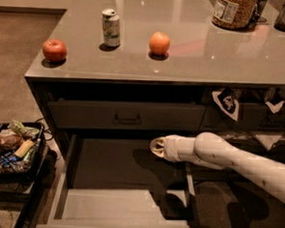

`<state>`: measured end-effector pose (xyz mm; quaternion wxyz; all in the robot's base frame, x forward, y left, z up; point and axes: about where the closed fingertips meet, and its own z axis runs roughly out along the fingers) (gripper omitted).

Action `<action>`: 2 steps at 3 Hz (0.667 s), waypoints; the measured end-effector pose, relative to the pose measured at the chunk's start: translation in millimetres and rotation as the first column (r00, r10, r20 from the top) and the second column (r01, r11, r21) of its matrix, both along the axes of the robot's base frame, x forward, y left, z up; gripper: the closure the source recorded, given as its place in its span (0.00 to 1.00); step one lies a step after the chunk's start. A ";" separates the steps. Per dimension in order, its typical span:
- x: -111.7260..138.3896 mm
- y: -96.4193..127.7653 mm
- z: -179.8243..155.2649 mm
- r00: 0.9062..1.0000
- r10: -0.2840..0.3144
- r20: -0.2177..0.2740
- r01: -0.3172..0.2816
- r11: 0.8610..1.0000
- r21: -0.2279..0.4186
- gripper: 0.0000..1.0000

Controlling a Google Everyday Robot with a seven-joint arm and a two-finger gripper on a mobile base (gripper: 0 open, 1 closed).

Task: Open middle drawer

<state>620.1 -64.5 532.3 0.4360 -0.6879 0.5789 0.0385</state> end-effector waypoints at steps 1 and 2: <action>-17.4 -33.2 59.8 0.986 -0.099 0.134 0.103 0.994 -0.030 1.00; -60.7 -62.9 101.4 0.957 -0.205 0.204 0.222 0.973 -0.067 1.00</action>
Offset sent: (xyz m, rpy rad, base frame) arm -0.1319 -0.1000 0.1451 -0.1681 -0.2552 -0.3506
